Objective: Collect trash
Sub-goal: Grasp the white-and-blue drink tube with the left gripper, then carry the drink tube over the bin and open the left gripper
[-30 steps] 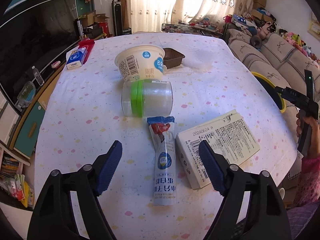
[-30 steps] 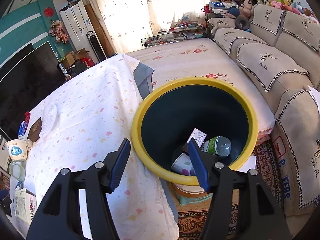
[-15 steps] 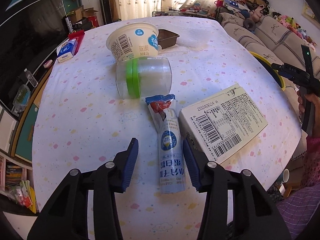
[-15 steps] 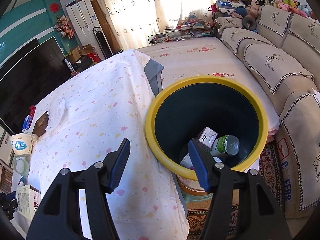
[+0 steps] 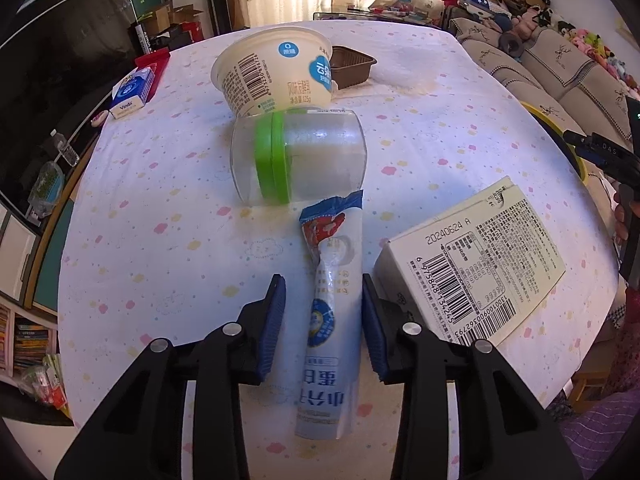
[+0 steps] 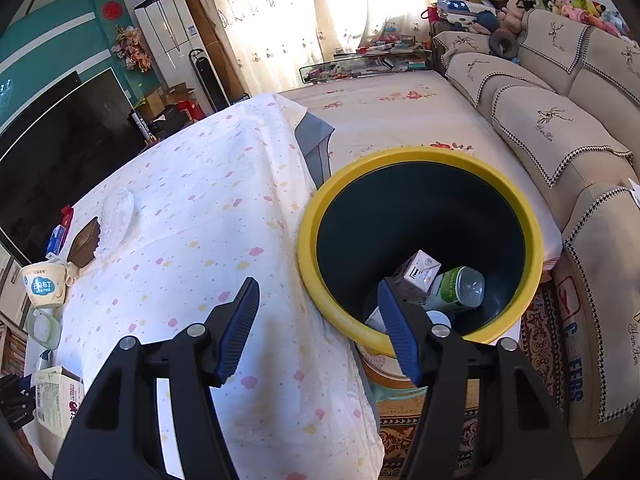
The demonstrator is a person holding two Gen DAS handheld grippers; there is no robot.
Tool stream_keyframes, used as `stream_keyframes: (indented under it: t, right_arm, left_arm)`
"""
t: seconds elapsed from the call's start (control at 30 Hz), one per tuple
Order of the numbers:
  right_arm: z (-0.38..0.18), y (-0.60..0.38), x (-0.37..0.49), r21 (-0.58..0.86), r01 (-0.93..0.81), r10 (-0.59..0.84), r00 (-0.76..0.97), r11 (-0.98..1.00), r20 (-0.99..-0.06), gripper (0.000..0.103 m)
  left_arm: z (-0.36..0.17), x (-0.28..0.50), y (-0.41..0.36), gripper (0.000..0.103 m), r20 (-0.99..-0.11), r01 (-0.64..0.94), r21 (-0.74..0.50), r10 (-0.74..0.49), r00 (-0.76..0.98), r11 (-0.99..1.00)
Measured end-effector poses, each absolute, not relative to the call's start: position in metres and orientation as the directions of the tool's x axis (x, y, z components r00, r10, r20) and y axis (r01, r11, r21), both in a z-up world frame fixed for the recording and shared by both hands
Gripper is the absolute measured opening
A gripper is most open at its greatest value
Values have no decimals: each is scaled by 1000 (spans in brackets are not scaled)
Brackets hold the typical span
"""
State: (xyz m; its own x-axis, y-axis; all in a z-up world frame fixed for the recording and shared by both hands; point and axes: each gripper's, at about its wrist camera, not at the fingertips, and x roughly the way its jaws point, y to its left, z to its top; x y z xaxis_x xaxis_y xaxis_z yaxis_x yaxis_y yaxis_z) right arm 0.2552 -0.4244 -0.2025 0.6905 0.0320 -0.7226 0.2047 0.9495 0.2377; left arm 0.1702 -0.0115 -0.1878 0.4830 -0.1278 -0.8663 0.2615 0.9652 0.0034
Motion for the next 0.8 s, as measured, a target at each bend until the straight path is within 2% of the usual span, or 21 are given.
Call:
stream_keyframes:
  t: [0.1, 0.2, 0.5, 0.8]
  right_arm:
    - [-201, -423, 254, 237, 199, 35, 691, 951, -722, 59]
    - [-198, -421, 251, 231, 195, 32, 695, 953, -718, 59]
    - [-186, -426, 232, 236, 208, 16, 717, 949, -697, 61]
    - [-185, -438, 205, 220, 242, -22, 718, 945, -696, 61]
  left_arm:
    - [-187, 167, -7, 21, -865, 253, -10, -135, 484, 967]
    - [-182, 159, -2, 19, -854, 248, -14, -140, 501, 969]
    - [-136, 137, -3, 19, -786, 263, -1, -164, 597, 965]
    - [-104, 166, -59, 19, -736, 394, -46, -298, 608, 918]
